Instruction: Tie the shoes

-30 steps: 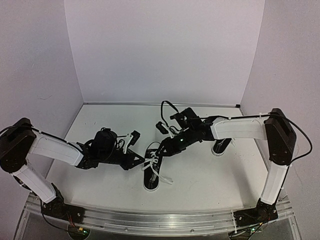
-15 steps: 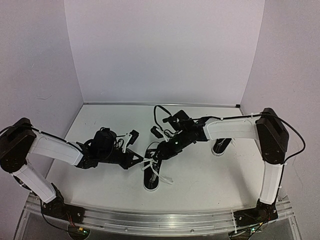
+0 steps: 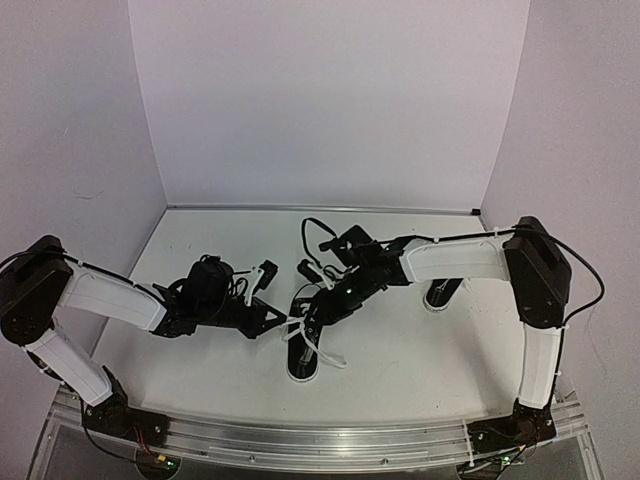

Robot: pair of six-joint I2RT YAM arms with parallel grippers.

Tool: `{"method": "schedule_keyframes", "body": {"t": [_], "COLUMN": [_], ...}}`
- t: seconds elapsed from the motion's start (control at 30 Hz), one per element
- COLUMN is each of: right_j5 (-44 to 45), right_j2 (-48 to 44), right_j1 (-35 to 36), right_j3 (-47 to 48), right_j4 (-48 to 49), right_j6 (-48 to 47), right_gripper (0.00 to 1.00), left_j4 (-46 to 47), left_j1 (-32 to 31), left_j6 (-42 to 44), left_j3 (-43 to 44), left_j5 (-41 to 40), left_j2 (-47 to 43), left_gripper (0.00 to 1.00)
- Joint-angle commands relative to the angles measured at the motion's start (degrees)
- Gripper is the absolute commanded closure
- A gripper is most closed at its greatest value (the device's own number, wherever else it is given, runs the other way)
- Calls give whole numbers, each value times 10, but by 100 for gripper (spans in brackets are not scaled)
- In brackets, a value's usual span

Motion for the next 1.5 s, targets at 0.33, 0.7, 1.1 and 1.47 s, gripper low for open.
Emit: {"method": "schedule_keyframes", "body": {"t": [0.33,0.7,1.1,1.47], "right_j5": [18,7,17,35], "right_j2": [-27,-69,-65,-4], "right_j1": [2,2,2,3], "right_j3": [2,-52,-46,37], "right_j4": [-4,49,43,-25], "right_j6": [-2,20,15,-17], "right_gripper": [100,100,82,75], "left_j4": [-32,-30,-29,-34], "left_j1": [10,13,13,13], "left_j6": [-1,-3,4,4], "left_j3": [13,5,9,13], "left_j5": [-55,-49,-36,-31], "left_j2": [-9,-3,-4,-5], "left_gripper": [100,100,100,100]}}
